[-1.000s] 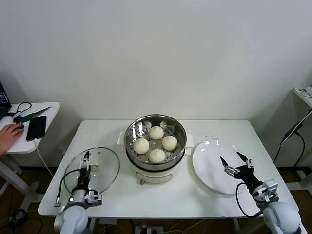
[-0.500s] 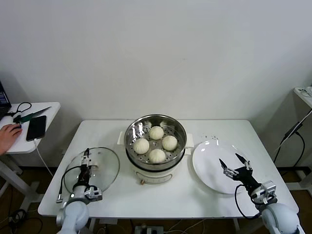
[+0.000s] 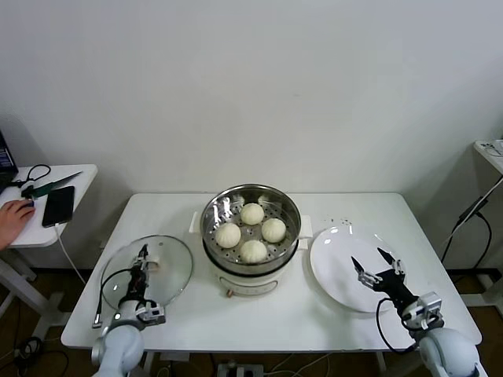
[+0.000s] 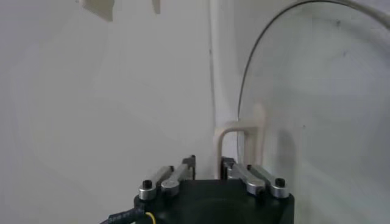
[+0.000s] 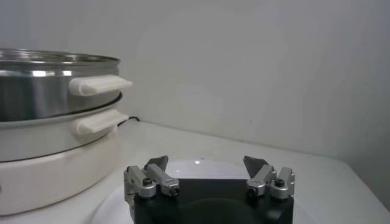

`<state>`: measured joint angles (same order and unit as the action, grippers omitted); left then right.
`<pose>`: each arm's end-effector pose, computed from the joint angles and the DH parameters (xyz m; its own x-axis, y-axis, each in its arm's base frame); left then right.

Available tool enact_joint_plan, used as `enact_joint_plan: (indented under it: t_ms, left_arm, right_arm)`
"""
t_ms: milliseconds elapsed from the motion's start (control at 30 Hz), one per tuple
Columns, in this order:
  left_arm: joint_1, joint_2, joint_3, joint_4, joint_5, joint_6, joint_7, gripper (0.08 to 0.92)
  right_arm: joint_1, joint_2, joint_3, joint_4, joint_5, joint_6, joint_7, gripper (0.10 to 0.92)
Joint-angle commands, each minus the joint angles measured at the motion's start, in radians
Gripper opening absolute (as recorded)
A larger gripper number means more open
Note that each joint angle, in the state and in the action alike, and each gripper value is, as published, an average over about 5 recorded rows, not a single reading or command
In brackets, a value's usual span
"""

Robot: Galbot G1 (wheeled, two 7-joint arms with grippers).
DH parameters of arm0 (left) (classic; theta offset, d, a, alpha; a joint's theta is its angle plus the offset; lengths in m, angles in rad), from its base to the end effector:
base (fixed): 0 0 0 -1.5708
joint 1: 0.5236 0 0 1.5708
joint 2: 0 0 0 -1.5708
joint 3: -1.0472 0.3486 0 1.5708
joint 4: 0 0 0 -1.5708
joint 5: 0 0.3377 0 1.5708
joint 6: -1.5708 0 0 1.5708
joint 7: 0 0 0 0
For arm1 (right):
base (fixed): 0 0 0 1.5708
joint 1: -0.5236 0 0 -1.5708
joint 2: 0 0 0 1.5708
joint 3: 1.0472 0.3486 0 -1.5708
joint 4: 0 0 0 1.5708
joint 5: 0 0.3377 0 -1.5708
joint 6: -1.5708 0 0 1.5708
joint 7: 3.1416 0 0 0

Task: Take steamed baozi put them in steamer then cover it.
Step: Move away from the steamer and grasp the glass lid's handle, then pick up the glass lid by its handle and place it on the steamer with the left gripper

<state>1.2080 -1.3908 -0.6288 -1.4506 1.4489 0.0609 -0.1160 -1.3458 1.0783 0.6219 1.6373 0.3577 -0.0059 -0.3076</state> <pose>0.2688 0.1043 -0.4250 -0.9744 -0.1777 0.1378 0.1515 -0.0662 0.9862 0.2405 -0.1834 -0.3584 -0.9407 -0.2462 0.2333 -0.2712 0.9591 -0.0815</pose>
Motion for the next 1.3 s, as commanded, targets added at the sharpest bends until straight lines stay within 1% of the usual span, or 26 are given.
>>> enact_joint_plan:
  t_ms: [33, 167, 267, 433, 633, 867, 967, 1067, 1167, 1300]
  left_arm:
    - [0.007, 0.007, 0.001, -0.037, -0.041, -0.004, -0.006, 0.282]
    - [0.029, 0.020, 0.003, -0.104, -0.065, 0.007, -0.002, 0.174]
    - [0.057, 0.035, 0.003, -0.174, -0.081, 0.026, 0.003, 0.146]
    - [0.127, 0.063, -0.005, -0.302, -0.096, 0.078, 0.012, 0.146]
    - [0.226, 0.109, -0.014, -0.494, -0.096, 0.186, 0.048, 0.146]
    - [0.265, 0.160, 0.006, -0.631, -0.113, 0.290, 0.069, 0.146]
    - [0.252, 0.202, 0.040, -0.663, -0.136, 0.331, 0.079, 0.146]
    - [0.212, 0.258, 0.112, -0.684, -0.152, 0.387, 0.106, 0.146]
    - [0.138, 0.321, 0.216, -0.701, -0.158, 0.465, 0.153, 0.146]
    - [-0.002, 0.402, 0.404, -0.715, -0.149, 0.580, 0.249, 0.146]
  right_arm:
    - [0.001, 0.001, 0.002, -0.002, -0.005, 0.004, -0.002, 0.823]
    - [0.002, 0.001, 0.002, -0.004, -0.006, 0.005, -0.004, 0.823]
    - [0.003, -0.001, 0.003, -0.006, -0.006, 0.007, -0.005, 0.823]
    - [0.005, -0.005, 0.005, -0.008, -0.007, 0.008, -0.006, 0.823]
    - [0.013, -0.012, 0.010, -0.017, -0.008, 0.012, -0.004, 0.823]
    - [0.034, -0.023, 0.004, -0.033, -0.013, 0.015, -0.001, 0.823]
    - [0.046, -0.030, -0.003, -0.041, -0.014, 0.015, -0.001, 0.823]
    - [0.060, -0.037, -0.011, -0.054, -0.014, 0.016, 0.000, 0.823]
    - [0.073, -0.045, -0.020, -0.065, -0.016, 0.016, 0.001, 0.823]
    - [0.093, -0.050, -0.029, -0.080, -0.019, 0.017, 0.001, 0.823]
